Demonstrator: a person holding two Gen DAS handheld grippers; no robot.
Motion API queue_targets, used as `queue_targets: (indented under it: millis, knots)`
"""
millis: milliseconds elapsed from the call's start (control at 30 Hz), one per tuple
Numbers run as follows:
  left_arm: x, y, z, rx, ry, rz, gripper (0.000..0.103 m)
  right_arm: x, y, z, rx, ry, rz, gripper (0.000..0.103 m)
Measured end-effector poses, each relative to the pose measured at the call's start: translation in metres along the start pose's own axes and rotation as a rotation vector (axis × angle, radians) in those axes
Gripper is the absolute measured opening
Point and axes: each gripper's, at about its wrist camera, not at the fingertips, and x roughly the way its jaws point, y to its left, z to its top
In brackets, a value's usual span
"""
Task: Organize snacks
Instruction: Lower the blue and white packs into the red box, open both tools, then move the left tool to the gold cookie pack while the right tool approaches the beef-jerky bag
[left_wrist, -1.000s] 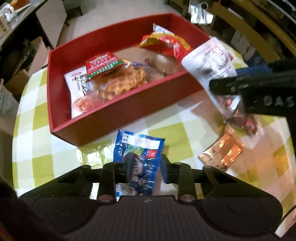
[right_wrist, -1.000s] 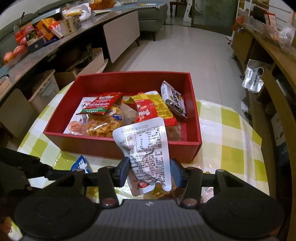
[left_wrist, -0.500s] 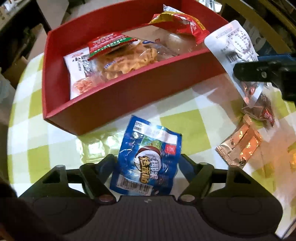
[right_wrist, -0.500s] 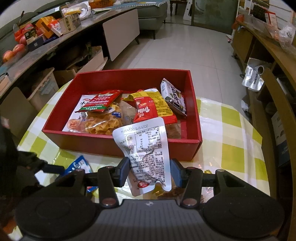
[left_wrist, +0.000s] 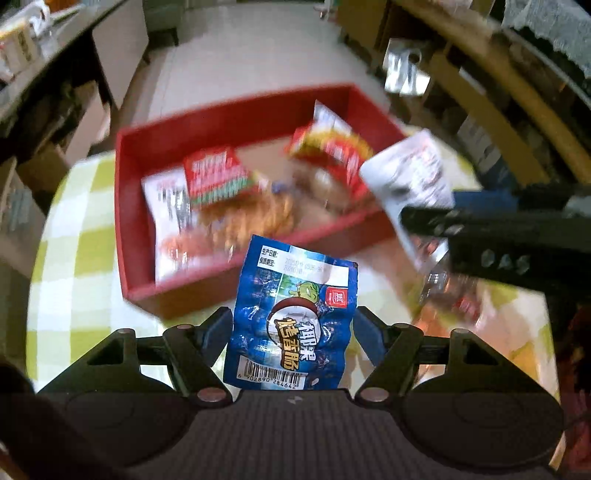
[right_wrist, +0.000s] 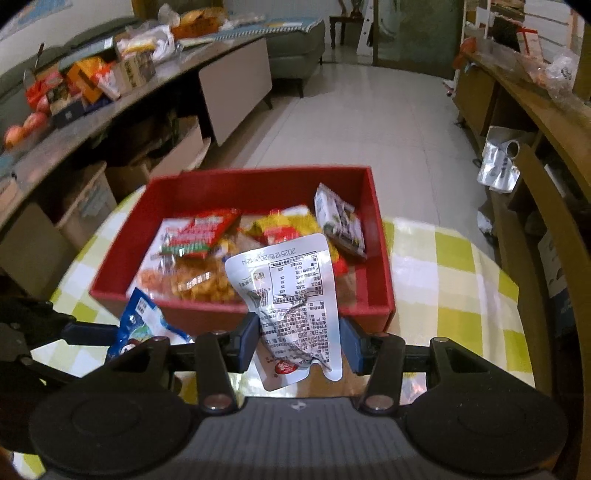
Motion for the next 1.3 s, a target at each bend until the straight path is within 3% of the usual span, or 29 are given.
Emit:
queue_targets:
  millis: [133, 267, 400, 467, 600, 733, 867, 1033, 1200, 1300]
  knots:
    - [0.004, 0.008, 0.032, -0.042, -0.052, 0.020, 0.077, 0.008, 0.000, 0.016, 0.028, -0.036, -0.006, 0.054]
    - [0.015, 0.016, 0.054, -0.069, -0.082, 0.112, 0.077, 0.023, -0.002, 0.034, 0.070, -0.079, 0.019, 0.054]
    - [0.025, 0.038, 0.066, -0.179, -0.109, 0.139, 0.079, 0.041, 0.000, 0.044, 0.085, -0.083, 0.049, 0.054]
    - [0.024, 0.043, 0.069, -0.199, -0.124, 0.160, 0.090, 0.044, 0.000, 0.047, 0.093, -0.100, 0.037, 0.055]
    - [0.017, 0.049, 0.068, -0.203, -0.149, 0.177, 0.096, 0.041, -0.006, 0.050, 0.129, -0.131, 0.050, 0.064]
    - [0.018, 0.050, 0.064, -0.206, -0.130, 0.157, 0.099, 0.033, -0.009, 0.048, 0.123, -0.130, 0.027, 0.064]
    - [0.015, 0.033, 0.057, -0.160, -0.118, 0.140, 0.099, 0.017, -0.018, 0.041, 0.116, -0.132, -0.012, 0.064]
    - [0.010, -0.004, 0.042, -0.032, -0.103, 0.092, 0.099, 0.004, -0.032, 0.024, 0.104, -0.084, -0.073, 0.064]
    - [0.017, -0.047, 0.019, 0.144, -0.053, -0.003, 0.099, 0.000, -0.044, -0.007, 0.049, 0.006, -0.112, 0.064]
    - [0.029, -0.070, 0.003, 0.238, -0.001, -0.079, 0.099, -0.001, -0.061, -0.026, 0.085, 0.063, -0.123, 0.064]
